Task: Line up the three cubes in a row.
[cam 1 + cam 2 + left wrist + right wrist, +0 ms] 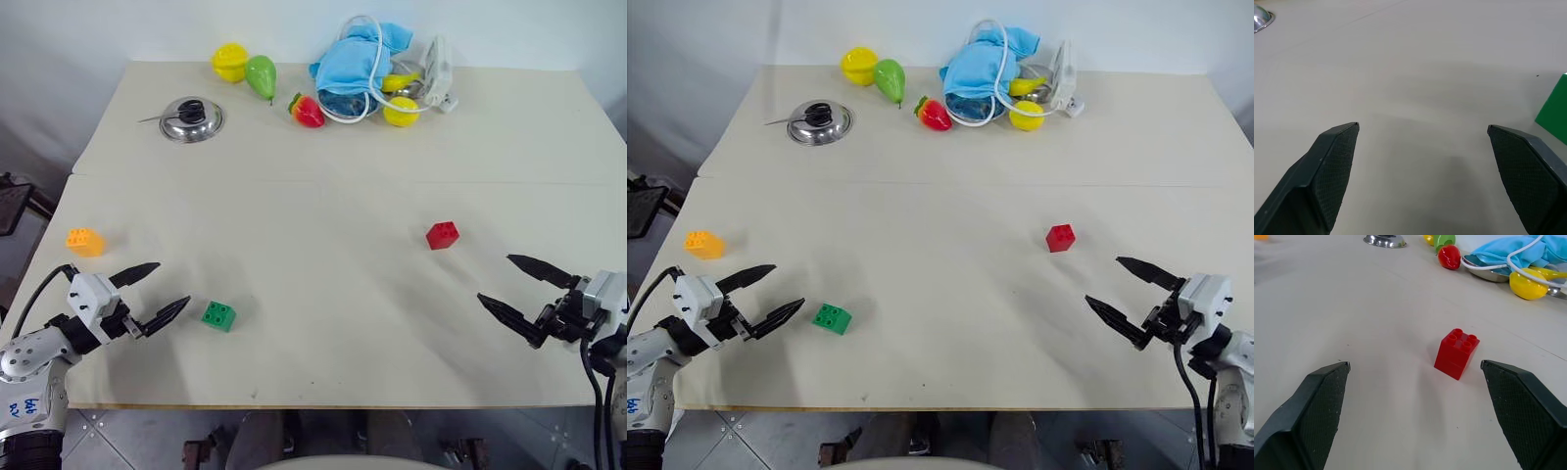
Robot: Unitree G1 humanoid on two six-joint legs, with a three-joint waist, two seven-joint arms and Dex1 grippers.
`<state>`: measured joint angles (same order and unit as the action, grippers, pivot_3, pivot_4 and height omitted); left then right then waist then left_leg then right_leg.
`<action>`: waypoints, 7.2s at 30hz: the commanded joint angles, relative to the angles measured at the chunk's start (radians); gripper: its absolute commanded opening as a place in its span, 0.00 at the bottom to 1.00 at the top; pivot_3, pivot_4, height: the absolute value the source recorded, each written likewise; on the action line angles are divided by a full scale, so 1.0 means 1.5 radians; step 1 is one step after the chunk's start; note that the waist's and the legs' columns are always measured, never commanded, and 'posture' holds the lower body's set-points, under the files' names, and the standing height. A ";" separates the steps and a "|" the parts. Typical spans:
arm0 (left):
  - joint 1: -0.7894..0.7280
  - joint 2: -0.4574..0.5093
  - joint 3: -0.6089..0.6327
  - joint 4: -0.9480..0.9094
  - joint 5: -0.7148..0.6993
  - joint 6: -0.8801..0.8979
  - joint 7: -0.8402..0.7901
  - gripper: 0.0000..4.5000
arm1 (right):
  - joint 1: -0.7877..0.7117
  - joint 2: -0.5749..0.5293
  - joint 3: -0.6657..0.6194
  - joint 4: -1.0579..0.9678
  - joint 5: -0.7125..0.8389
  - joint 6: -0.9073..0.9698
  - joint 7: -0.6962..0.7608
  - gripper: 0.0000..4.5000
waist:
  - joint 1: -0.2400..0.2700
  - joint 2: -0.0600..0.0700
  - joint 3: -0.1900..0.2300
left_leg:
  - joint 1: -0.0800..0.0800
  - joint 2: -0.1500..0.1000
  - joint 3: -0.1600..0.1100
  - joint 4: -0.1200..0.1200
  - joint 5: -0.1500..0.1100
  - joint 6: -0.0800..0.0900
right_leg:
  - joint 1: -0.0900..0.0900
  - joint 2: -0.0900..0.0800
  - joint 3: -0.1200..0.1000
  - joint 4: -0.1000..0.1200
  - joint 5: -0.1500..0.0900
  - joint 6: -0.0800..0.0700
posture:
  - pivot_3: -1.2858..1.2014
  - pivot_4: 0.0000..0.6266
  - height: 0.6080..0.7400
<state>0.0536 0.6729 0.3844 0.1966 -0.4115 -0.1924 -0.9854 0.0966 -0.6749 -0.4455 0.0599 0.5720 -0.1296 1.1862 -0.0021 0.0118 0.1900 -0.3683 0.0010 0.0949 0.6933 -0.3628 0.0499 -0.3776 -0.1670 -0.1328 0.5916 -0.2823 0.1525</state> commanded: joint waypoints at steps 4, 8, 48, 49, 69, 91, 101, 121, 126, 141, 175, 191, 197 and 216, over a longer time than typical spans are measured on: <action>-0.008 -0.007 0.012 -0.066 -0.058 0.058 0.012 1.00 | -0.004 0.003 -0.008 -0.022 0.008 -0.003 -0.017 1.00 | 0.001 0.000 0.000 | 0.000 0.000 0.000 0.000 0.000 0.000 | 0.000 0.000 0.000 0.000 0.000 0.000 | 0.52 0.24 1.00; -0.050 0.009 -0.013 -0.170 -0.135 0.177 0.001 1.00 | 0.012 -0.010 -0.058 -0.024 0.040 0.039 -0.053 1.00 | 0.004 0.000 0.000 | -0.001 0.000 -0.001 0.001 0.000 0.000 | 0.000 0.000 0.000 0.000 0.000 0.000 | 0.52 0.24 1.00; -0.128 -0.012 -0.140 -0.297 -0.118 0.247 -0.034 1.00 | -0.282 0.079 0.151 -0.183 -0.107 0.646 -0.557 0.56 | 0.009 0.002 0.000 | -0.004 0.000 0.000 0.002 0.002 -0.002 | -0.004 0.002 0.000 0.002 -0.001 -0.001 | 0.52 0.24 1.00; -0.128 -0.012 -0.141 -0.297 -0.119 0.247 -0.036 1.00 | -0.280 0.078 0.148 -0.186 -0.099 0.647 -0.546 0.49 | 0.009 0.002 0.000 | -0.004 0.000 0.000 0.002 0.002 -0.002 | -0.004 0.002 0.000 0.002 -0.001 -0.001 | 0.52 0.24 1.00; -0.116 -0.016 -0.137 -0.272 -0.109 0.243 -0.052 1.00 | -0.563 0.011 0.455 0.350 -0.256 -0.020 0.222 0.33 | -0.019 0.000 0.001 | -0.002 0.002 0.000 0.002 0.002 -0.002 | -0.001 0.003 0.000 0.001 0.000 0.000 | 0.52 0.24 1.00; 0.209 -0.075 0.191 -0.192 -0.134 0.157 0.010 1.00 | -0.193 -0.033 0.160 0.038 0.074 0.025 0.252 0.99 | -0.011 -0.001 0.001 | -0.002 0.000 -0.001 0.000 0.000 0.000 | 0.000 0.001 -0.002 -0.002 0.000 0.000 | 0.52 0.24 1.00; 0.212 0.033 0.126 -0.127 -0.068 0.037 -0.153 1.00 | -0.116 -0.007 0.213 0.031 0.088 -0.091 0.285 0.99 | 0.001 0.001 0.000 | 0.000 0.002 -0.001 0.002 -0.003 -0.006 | -0.002 -0.001 0.000 0.000 0.000 -0.002 | 0.52 0.24 1.00; -0.172 0.106 -0.182 0.059 -0.001 -0.001 -0.382 0.73 | -0.105 -0.051 0.180 0.004 0.059 -0.073 0.243 1.00 | 0.000 0.001 0.000 | -0.001 0.002 0.002 0.003 -0.001 -0.001 | -0.002 0.002 -0.001 0.002 0.000 -0.002 | 0.52 0.24 1.00; -0.201 0.084 -0.210 0.048 -0.018 0.001 -0.386 0.38 | -0.075 -0.053 0.157 -0.008 0.052 -0.074 0.228 1.00 | 0.002 0.001 0.000 | -0.001 0.001 0.001 0.003 0.000 -0.001 | -0.001 0.001 -0.001 0.002 0.000 -0.002 | 0.52 0.24 1.00; -0.513 -0.095 -0.393 0.150 0.122 0.132 -0.256 0.32 | 0.006 -0.064 0.024 0.026 0.045 -0.095 0.206 1.00 | 0.018 0.001 0.000 | -0.001 -0.003 0.001 0.004 0.001 0.001 | 0.001 0.002 0.000 0.001 0.001 0.000 | 0.52 0.24 1.00; -0.094 -0.080 0.020 -0.074 0.001 -0.047 -0.044 0.98 | -0.118 0.041 0.159 -0.093 0.061 0.043 0.107 1.00 | 0.000 0.000 0.001 | -0.001 0.001 -0.002 0.004 0.001 0.001 | 0.001 0.000 -0.001 0.001 0.001 0.000 | 0.52 0.24 1.00; 0.203 -0.331 0.239 -0.239 -0.038 0.037 0.444 0.98 | -0.187 0.092 0.197 -0.011 0.046 -0.012 0.177 1.00 | 0.006 -0.003 0.000 | -0.001 0.000 -0.002 0.004 -0.001 0.001 | 0.001 -0.002 0.000 0.000 0.002 0.000 | 0.52 0.24 1.00; 0.111 -0.245 0.208 -0.251 0.002 0.159 0.543 0.98 | -0.213 0.090 0.197 0.028 0.043 -0.017 0.201 1.00 | 0.005 -0.003 0.000 | -0.001 0.000 -0.002 0.004 -0.001 0.001 | 0.001 -0.001 -0.001 0.000 0.001 0.000 | 0.52 0.24 1.00; -0.179 0.010 0.127 0.142 0.031 0.213 0.417 0.58 | -0.165 0.116 0.226 -0.103 0.019 0.012 0.089 1.00 | 0.000 -0.002 0.000 | -0.001 0.000 -0.001 0.003 -0.001 0.000 | 0.000 0.001 -0.001 0.001 0.001 0.000 | 0.52 0.24 1.00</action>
<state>-0.2101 0.6709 0.5707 0.3954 -0.3569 0.1578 -0.3246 -0.1629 -0.5002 -0.1027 -0.0492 0.5980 -0.1175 1.3419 -0.0027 0.0083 0.1896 -0.3696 0.0012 0.0939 0.6982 -0.3648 0.0505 -0.3777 -0.1657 -0.1337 0.5930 -0.2806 0.1520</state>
